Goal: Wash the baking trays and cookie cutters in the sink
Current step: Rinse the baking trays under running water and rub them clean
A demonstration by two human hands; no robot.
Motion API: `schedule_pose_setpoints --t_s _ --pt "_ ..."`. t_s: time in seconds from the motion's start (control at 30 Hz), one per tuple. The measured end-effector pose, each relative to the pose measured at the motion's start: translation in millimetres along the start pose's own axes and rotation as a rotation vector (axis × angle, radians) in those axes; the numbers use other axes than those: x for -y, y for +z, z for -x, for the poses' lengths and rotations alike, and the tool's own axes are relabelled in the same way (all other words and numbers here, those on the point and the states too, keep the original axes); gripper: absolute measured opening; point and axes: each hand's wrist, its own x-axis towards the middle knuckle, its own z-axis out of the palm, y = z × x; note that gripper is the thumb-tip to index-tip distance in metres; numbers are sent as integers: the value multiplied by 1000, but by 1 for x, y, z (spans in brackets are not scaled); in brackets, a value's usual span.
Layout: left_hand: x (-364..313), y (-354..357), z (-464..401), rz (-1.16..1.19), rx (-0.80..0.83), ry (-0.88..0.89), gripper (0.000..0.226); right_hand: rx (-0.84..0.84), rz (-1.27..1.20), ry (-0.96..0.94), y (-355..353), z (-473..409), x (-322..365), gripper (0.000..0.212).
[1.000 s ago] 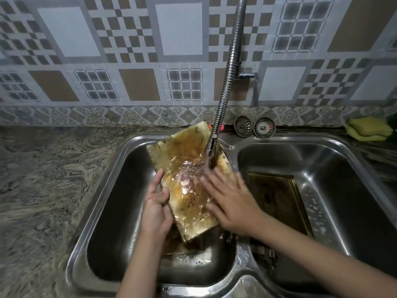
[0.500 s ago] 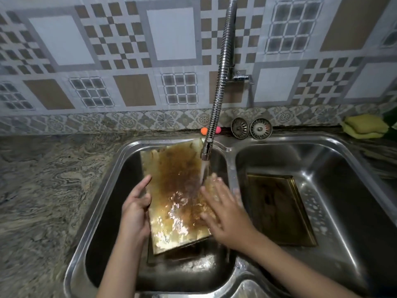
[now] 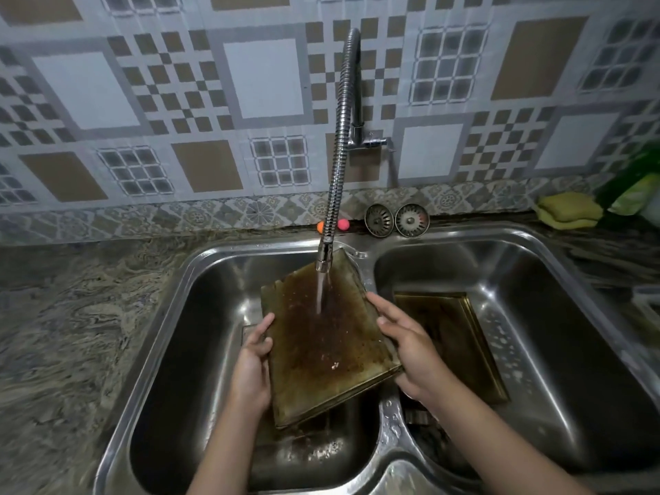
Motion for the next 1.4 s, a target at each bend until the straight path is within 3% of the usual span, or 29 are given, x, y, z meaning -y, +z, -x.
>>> schedule_pose_setpoints --t_s 0.1,0.23,0.4,0.57,0.7,0.83,1.03,1.23,1.4 --pt "5 5 -10 -103 41 9 35 -55 35 -93 -8 6 23 41" --pt "23 -23 -40 -640 -141 99 27 -167 202 -322 -37 16 72 42" --pt "37 -80 -68 -1071 -405 -41 23 -336 828 -455 -86 13 91 46" --pt "42 -96 -74 -1205 -340 -179 35 -313 1434 -383 -108 -12 26 55" --pt "42 -96 -76 -1302 -363 -168 25 -315 1718 -212 -112 -33 -22 63" --pt "47 -103 -84 -1372 -411 -100 12 -269 1721 -111 -111 -49 -49 65" --pt "50 -110 -88 -1402 -418 55 19 -179 1522 -47 -116 -55 -58 62" --pt "38 -96 -74 -1423 -310 106 35 -267 1332 -219 -107 -35 -31 56" --pt "17 -67 -43 -1336 -242 348 45 -267 1191 -375 -75 -19 -20 49"
